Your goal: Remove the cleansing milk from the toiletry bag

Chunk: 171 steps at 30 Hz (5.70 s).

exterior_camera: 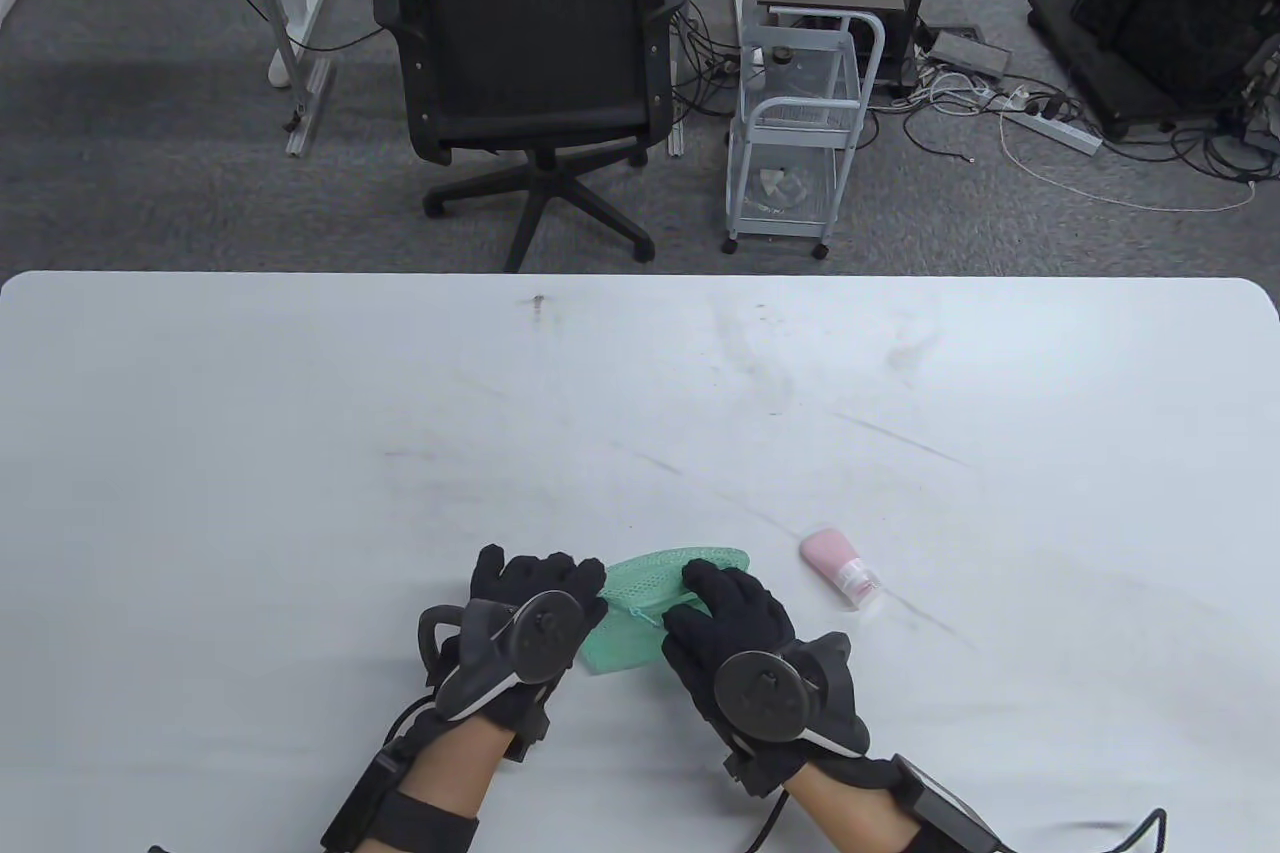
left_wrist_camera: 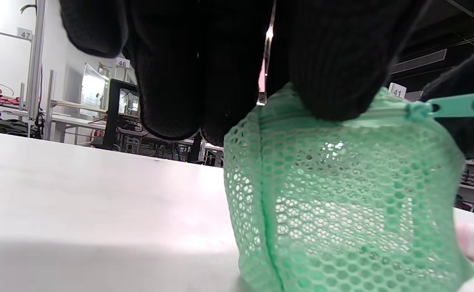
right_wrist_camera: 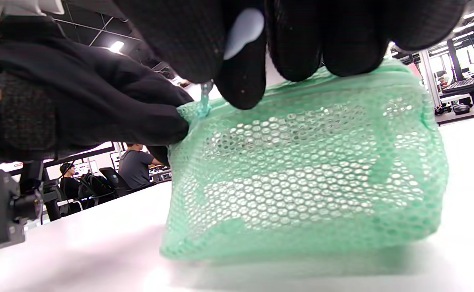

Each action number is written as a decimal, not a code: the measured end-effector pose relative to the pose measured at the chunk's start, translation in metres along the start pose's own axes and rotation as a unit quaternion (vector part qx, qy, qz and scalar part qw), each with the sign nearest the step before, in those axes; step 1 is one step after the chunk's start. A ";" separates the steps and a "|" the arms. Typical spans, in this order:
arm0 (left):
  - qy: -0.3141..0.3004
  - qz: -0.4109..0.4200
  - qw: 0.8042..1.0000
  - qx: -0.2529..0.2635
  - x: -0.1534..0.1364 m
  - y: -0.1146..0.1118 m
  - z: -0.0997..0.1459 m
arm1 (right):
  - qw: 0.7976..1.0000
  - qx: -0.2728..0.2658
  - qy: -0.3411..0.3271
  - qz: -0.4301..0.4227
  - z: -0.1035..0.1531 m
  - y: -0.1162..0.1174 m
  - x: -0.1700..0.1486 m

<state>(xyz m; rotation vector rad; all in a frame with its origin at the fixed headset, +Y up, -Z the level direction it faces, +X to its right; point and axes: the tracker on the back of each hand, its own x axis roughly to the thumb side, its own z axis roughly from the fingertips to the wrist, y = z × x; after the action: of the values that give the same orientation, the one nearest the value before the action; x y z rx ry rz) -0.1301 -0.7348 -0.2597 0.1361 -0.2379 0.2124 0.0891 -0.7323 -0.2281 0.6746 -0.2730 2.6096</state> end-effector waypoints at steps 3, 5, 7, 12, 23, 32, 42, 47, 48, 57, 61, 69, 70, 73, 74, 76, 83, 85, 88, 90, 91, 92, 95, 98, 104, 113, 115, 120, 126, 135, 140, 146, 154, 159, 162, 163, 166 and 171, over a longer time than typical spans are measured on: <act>0.007 0.003 1.000 0.004 -0.004 0.002 0.000 | 1.000 -0.004 0.001 -0.001 0.000 -0.002 -0.001; 0.013 0.004 1.000 0.006 -0.007 0.004 0.000 | 1.000 -0.008 0.003 -0.004 0.000 -0.003 -0.003; 0.017 0.008 1.000 0.006 -0.010 0.005 0.000 | 1.000 -0.009 0.005 -0.007 0.000 -0.005 -0.004; 0.027 0.015 0.999 0.007 -0.018 0.007 -0.001 | 0.999 -0.012 0.015 -0.025 0.000 -0.007 -0.011; 0.036 0.022 0.999 0.010 -0.025 0.008 -0.002 | 0.995 -0.018 0.050 -0.090 -0.003 -0.011 -0.030; 0.043 0.038 0.998 0.017 -0.030 0.011 -0.001 | 0.976 -0.018 0.095 -0.193 -0.004 -0.016 -0.057; 0.054 0.056 0.997 0.029 -0.038 0.017 0.001 | 0.963 -0.037 0.107 -0.246 -0.004 -0.024 -0.075; 0.060 0.067 0.995 0.037 -0.042 0.021 0.002 | 0.958 -0.051 0.098 -0.264 -0.004 -0.029 -0.079; 0.061 0.069 0.995 0.039 -0.043 0.021 0.002 | 0.958 -0.053 0.095 -0.266 -0.004 -0.029 -0.080; 0.073 0.087 0.992 0.054 -0.050 0.028 0.004 | 0.955 -0.076 0.085 -0.273 -0.003 -0.039 -0.088; 0.079 0.090 0.991 0.063 -0.050 0.032 0.005 | 0.961 -0.082 0.085 -0.249 -0.003 -0.043 -0.091; 0.074 0.084 0.992 0.065 -0.047 0.033 0.006 | 0.982 -0.083 0.082 -0.148 -0.003 -0.042 -0.090; 0.073 0.084 0.992 0.066 -0.047 0.032 0.006 | 0.982 -0.084 0.082 -0.148 -0.003 -0.042 -0.090; 0.065 0.074 0.993 0.060 -0.044 0.029 0.006 | 0.983 -0.082 0.084 -0.145 -0.003 -0.040 -0.090; 0.062 0.071 0.994 0.058 -0.042 0.028 0.006 | 0.983 -0.082 0.083 -0.143 -0.003 -0.040 -0.090; 0.060 0.066 0.994 0.057 -0.040 0.026 0.006 | 0.984 -0.074 0.082 -0.136 -0.003 -0.038 -0.090; 0.050 0.075 0.995 0.051 -0.034 0.024 0.007 | 0.990 0.003 0.073 -0.120 -0.008 -0.020 -0.083; 0.046 0.076 0.995 0.050 -0.032 0.023 0.007 | 0.991 0.028 0.075 -0.108 -0.009 -0.015 -0.079; 0.041 0.083 0.995 0.046 -0.029 0.023 0.008 | 0.993 0.029 0.069 -0.093 -0.010 -0.010 -0.076; 0.036 0.085 0.995 0.046 -0.027 0.022 0.008 | 0.993 0.028 0.068 -0.092 -0.010 -0.010 -0.075; 0.035 0.085 0.995 0.046 -0.026 0.022 0.008 | 0.993 0.025 0.067 -0.092 -0.010 -0.009 -0.076; 0.032 0.089 0.995 0.044 -0.025 0.022 0.009 | 0.993 0.024 0.068 -0.093 -0.010 -0.009 -0.076; 0.027 0.093 0.994 0.042 -0.021 0.021 0.009 | 0.993 0.019 0.069 -0.091 -0.010 -0.008 -0.077; 0.024 0.098 0.994 0.035 -0.018 0.019 0.010 | 0.993 0.024 0.063 -0.092 -0.011 -0.006 -0.077; 0.019 0.098 0.995 0.009 -0.014 0.009 0.008 | 0.996 0.032 0.057 -0.067 -0.012 -0.003 -0.075; 0.024 0.093 0.995 -0.005 -0.013 0.010 0.008 | 0.994 0.029 0.063 -0.080 -0.012 -0.008 -0.077; 0.025 0.093 0.995 -0.006 -0.014 0.010 0.007 | 0.994 0.028 0.065 -0.086 -0.011 -0.010 -0.078; 0.026 0.080 0.996 -0.013 -0.014 0.007 0.006 | 0.993 0.028 0.075 -0.086 -0.011 -0.012 -0.081; 0.031 0.071 0.997 -0.013 -0.014 0.006 0.005 | 0.991 0.043 0.098 -0.078 -0.012 -0.010 -0.084; 0.047 0.054 0.996 -0.044 -0.017 -0.003 0.001 | 0.986 0.071 0.140 -0.052 -0.014 -0.001 -0.090; 0.049 0.040 0.996 -0.065 -0.017 -0.010 -0.002 | 0.986 0.065 0.152 -0.034 -0.018 0.003 -0.091; 0.051 0.031 0.995 -0.079 -0.014 -0.016 -0.004 | 0.987 0.048 0.153 -0.018 -0.021 0.005 -0.088; 0.048 0.030 0.995 -0.081 -0.012 -0.016 -0.004 | 0.990 0.014 0.139 -0.026 -0.020 -0.001 -0.084; 0.049 0.046 0.996 -0.055 -0.014 -0.004 -0.001 | 0.991 0.004 0.127 -0.029 -0.016 -0.010 -0.082; 0.043 0.046 0.998 -0.028 -0.014 0.006 0.004 | 0.993 -0.003 0.114 -0.012 -0.013 -0.017 -0.079; 0.042 0.045 0.998 -0.019 -0.014 0.009 0.005 | 0.994 -0.006 0.112 -0.005 -0.012 -0.019 -0.078; 0.032 0.042 0.999 0.008 -0.010 0.020 0.010 | 0.994 -0.016 0.100 0.028 -0.011 -0.026 -0.074; 0.014 0.033 0.998 0.045 -0.002 0.038 0.020 | 0.994 -0.038 0.079 0.068 -0.007 -0.039 -0.066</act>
<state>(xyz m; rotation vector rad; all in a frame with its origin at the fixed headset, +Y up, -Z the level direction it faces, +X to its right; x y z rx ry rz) -0.1453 -0.7015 -0.2367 0.2148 -0.2045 0.2902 0.1560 -0.7185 -0.2643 0.4339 -0.3779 2.7480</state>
